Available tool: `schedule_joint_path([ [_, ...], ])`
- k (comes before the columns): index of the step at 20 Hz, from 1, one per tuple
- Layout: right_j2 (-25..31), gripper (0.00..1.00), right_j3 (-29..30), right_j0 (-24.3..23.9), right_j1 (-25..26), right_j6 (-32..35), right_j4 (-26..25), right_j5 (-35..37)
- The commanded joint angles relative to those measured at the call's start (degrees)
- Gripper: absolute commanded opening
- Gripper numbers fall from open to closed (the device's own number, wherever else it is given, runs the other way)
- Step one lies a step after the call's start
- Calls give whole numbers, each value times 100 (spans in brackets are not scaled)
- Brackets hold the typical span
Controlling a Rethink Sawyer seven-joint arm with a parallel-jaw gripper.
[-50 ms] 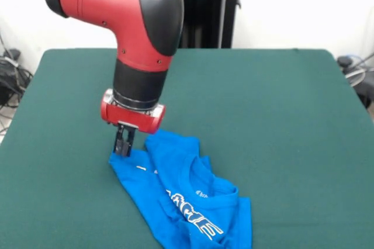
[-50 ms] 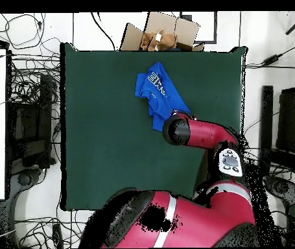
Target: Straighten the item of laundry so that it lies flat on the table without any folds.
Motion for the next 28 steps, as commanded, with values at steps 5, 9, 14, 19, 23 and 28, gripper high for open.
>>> schedule_joint_path([
  [5,160,0,138,-496,712,1094,70,-1066],
  [9,124,0,159,-586,788,1003,36,-1162],
  [14,-90,0,131,-520,826,1060,185,-1215],
  [19,-143,0,88,-473,826,1094,290,-1261],
  [23,-175,0,56,-436,840,1035,340,-1149],
  [28,-140,0,0,-437,864,962,322,-1247],
])
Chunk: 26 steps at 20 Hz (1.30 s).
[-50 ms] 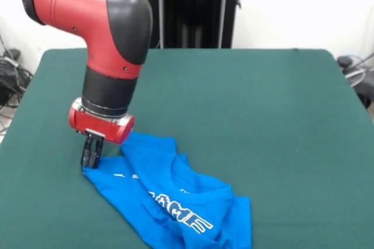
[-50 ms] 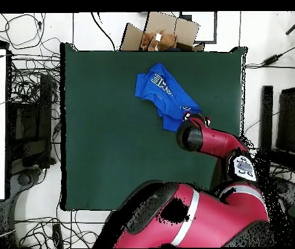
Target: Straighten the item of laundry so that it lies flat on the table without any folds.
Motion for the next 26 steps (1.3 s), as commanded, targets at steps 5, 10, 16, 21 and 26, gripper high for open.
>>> schedule_joint_path([
  [5,-29,0,1,-74,608,933,133,-105],
  [10,-5,0,-22,-88,614,886,98,-76],
  [16,34,0,-2,-170,601,793,-11,-95],
  [21,145,0,6,-364,620,672,-163,-186],
  [26,473,0,65,-737,575,348,-363,48],
])
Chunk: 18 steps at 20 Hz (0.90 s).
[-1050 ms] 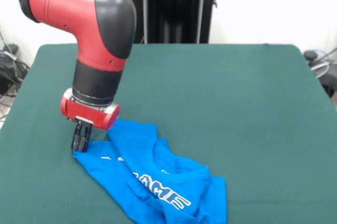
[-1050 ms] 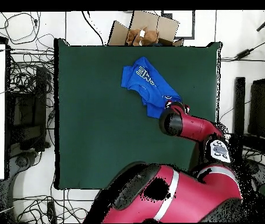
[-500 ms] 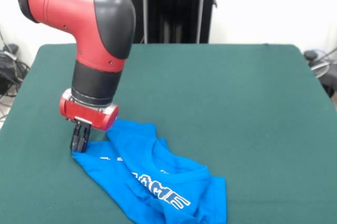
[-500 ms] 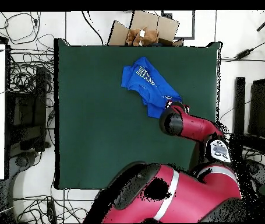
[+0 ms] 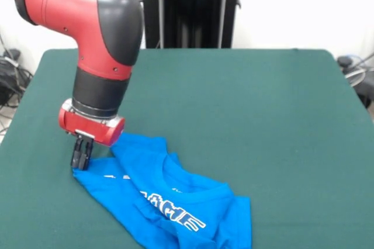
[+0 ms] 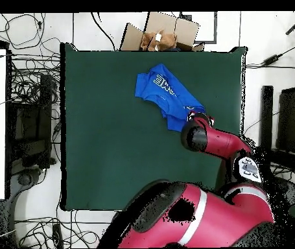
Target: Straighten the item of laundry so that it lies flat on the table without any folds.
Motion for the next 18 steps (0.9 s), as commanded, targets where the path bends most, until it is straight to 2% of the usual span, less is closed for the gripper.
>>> schedule_joint_path([
  [1,493,0,132,-605,524,272,-390,267],
  [5,648,0,137,-854,544,-48,-404,876],
  [8,497,0,34,-893,626,-279,-424,1366],
  [12,354,0,-13,-962,664,-364,-580,1374],
  [18,434,0,-99,-1098,682,-493,-884,1329],
])
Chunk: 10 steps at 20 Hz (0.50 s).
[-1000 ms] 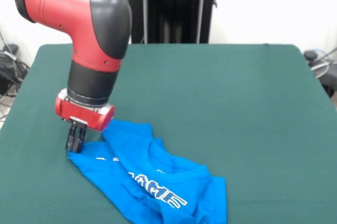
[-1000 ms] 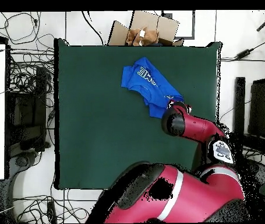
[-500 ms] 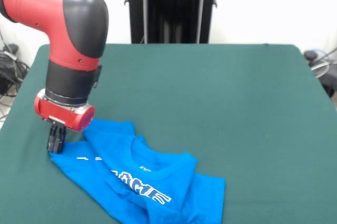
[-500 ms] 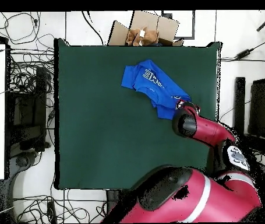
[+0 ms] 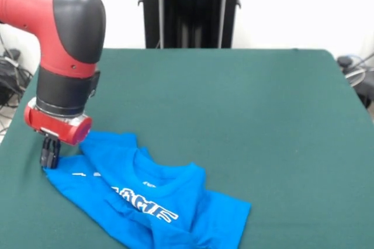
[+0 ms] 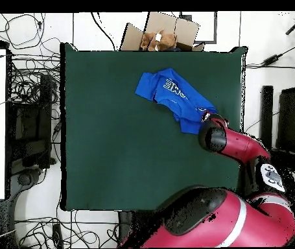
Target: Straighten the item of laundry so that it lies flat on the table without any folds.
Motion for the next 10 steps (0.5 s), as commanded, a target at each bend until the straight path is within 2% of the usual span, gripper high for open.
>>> schedule_joint_path([
  [1,84,0,64,-394,721,-520,-718,1081],
  [7,266,0,-143,-586,694,-873,-1236,1126],
  [10,559,0,-250,-909,650,-1293,-1654,1182],
])
